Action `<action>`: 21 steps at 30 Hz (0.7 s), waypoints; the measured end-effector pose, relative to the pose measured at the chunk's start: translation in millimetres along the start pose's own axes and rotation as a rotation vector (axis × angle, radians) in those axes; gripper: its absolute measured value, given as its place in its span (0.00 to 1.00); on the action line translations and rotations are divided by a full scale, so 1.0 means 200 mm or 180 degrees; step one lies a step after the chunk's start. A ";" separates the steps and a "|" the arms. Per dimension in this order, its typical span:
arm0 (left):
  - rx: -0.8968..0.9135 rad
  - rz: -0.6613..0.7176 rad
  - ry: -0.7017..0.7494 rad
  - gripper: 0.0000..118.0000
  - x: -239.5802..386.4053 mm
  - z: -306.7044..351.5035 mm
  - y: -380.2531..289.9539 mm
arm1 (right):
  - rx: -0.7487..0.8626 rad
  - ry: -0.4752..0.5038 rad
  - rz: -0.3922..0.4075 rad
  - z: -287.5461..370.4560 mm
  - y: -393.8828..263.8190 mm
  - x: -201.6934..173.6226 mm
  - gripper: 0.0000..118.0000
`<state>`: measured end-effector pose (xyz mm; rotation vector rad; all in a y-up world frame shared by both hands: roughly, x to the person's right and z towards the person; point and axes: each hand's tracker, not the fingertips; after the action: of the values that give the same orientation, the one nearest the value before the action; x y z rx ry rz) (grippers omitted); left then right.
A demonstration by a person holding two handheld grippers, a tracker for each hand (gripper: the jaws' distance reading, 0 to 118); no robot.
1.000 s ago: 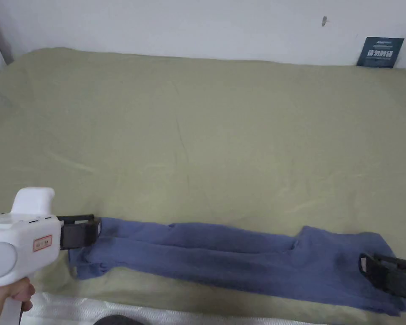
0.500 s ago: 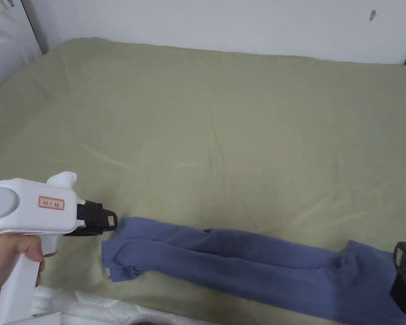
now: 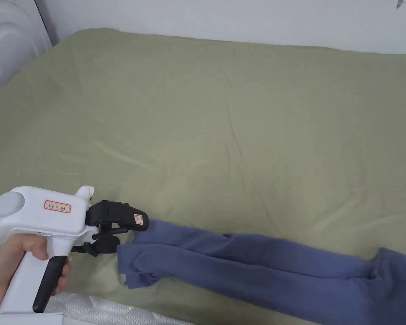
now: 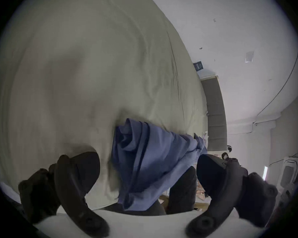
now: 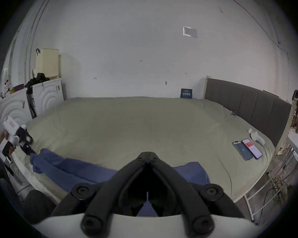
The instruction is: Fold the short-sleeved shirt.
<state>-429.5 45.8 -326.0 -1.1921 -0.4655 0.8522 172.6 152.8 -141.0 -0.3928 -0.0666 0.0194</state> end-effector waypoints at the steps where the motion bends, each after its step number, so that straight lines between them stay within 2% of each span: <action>1: -0.0047 -0.0009 -0.0005 0.98 0.07 -0.02 -0.09 | -0.0001 -0.0009 0.0003 0.00 -0.01 0.00 0.00; 6: -0.0046 0.0074 -0.0196 0.98 0.08 -0.09 -0.14 | -0.0093 -0.0006 -0.0002 -0.01 -0.03 0.01 0.00; 8: -0.0137 0.0264 -0.0446 0.98 0.07 -0.13 -0.17 | -0.0140 0.0008 -0.0023 -0.02 -0.04 0.02 0.00; 10: -0.0126 0.0219 -0.0378 0.93 0.10 -0.22 -0.21 | -0.0162 0.0027 -0.0033 -0.02 -0.05 0.02 0.00; 11: -0.0093 0.0131 -0.0155 0.84 0.13 -0.23 -0.22 | -0.0173 0.0032 -0.0037 -0.02 -0.05 0.01 0.00; 12: -0.0059 0.0119 -0.0034 0.53 0.16 -0.22 -0.22 | -0.0190 0.0042 -0.0044 -0.02 -0.05 0.02 0.00; 13: -0.0065 0.0077 -0.0008 0.03 0.21 -0.20 -0.23 | -0.0196 0.0062 -0.0060 -0.01 -0.05 0.02 0.00; 16: 0.0052 0.0265 0.0434 0.03 0.17 -0.17 -0.27 | -0.0183 0.0110 -0.0076 0.01 -0.05 0.02 0.00; 18: 0.0039 0.0355 0.0151 0.03 0.23 -0.17 -0.31 | -0.0162 0.0124 -0.0084 0.03 -0.03 0.02 0.00; 21: 0.0227 0.0281 0.0190 0.03 0.34 -0.08 -0.35 | -0.0112 0.0155 -0.0120 0.04 0.00 0.04 0.00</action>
<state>-353.2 80.1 -273.7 -1.1756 -0.3333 0.8994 180.8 155.8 -131.9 -0.4270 -0.0262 -0.0285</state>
